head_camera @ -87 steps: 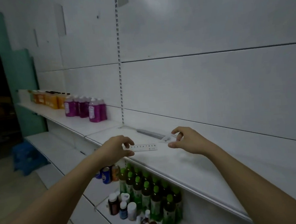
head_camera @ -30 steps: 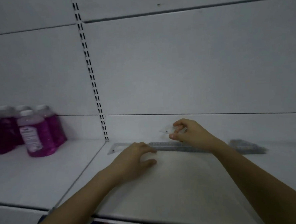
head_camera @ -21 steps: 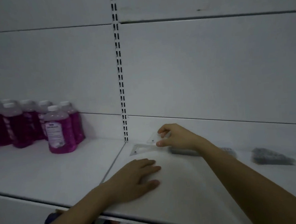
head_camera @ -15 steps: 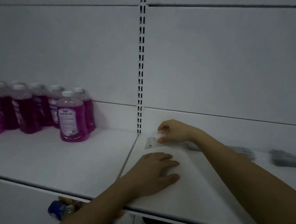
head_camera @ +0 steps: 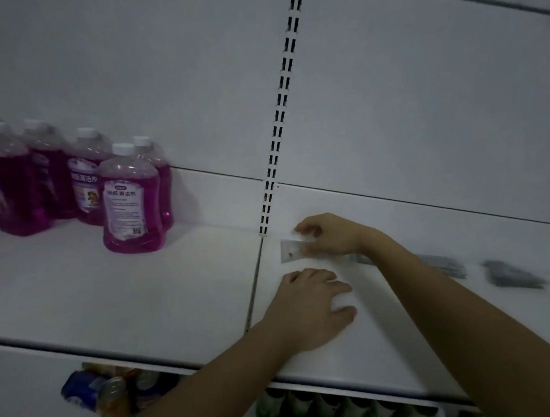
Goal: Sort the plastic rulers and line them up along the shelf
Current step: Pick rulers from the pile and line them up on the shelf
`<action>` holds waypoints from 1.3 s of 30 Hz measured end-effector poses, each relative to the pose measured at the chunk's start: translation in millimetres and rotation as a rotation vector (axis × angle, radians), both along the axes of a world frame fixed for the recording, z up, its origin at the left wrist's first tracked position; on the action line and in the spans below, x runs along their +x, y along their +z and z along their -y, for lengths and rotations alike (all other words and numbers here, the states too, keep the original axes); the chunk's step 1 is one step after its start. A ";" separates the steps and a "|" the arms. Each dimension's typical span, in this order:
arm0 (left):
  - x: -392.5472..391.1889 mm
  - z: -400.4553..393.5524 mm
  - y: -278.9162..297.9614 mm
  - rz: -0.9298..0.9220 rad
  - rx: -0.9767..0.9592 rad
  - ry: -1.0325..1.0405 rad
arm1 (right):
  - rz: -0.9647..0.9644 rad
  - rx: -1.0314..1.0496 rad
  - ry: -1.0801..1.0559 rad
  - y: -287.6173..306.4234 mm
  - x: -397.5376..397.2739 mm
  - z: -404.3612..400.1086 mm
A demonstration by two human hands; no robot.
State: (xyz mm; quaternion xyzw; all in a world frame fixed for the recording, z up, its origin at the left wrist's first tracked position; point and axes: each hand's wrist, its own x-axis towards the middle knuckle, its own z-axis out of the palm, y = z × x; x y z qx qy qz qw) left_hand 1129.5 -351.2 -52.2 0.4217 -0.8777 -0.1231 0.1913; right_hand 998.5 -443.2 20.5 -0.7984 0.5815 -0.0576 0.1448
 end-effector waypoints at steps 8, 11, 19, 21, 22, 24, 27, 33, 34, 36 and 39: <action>-3.0 -2.8 0.5 0.028 -0.005 0.003 | 0.172 -0.141 -0.206 -2.7 -36.8 -54.1; -9.7 -5.6 9.3 0.098 0.054 0.061 | 0.189 -0.171 -0.258 -5.1 -57.7 -86.9; -100.2 -50.8 32.8 0.153 0.055 0.108 | 0.201 -0.187 -0.413 -10.7 -157.4 -185.9; -140.8 -75.3 35.9 0.160 0.050 0.073 | 0.162 -0.176 -0.460 -11.6 -191.0 -217.7; -163.3 -89.0 37.2 0.167 0.042 0.052 | 0.147 -0.170 -0.483 -11.6 -209.1 -236.0; -211.4 -117.1 39.9 0.166 0.028 0.009 | 0.128 -0.171 -0.533 -12.2 -249.5 -275.0; -286.1 -159.2 43.6 0.141 0.040 -0.074 | 0.087 -0.169 -0.639 -10.0 -312.9 -339.7; -428.2 -246.5 46.4 0.129 0.061 -0.270 | -0.003 -0.161 -0.861 -8.9 -443.1 -462.7; -443.2 -256.7 46.7 0.126 0.076 -0.292 | -0.012 -0.164 -0.884 -10.6 -458.1 -475.5; -478.8 -277.6 48.4 0.122 0.082 -0.336 | -0.007 -0.169 -0.941 -14.3 -490.8 -502.8; -532.6 -299.0 52.7 0.126 0.042 -0.384 | 0.020 -0.191 -1.022 -19.3 -537.1 -534.6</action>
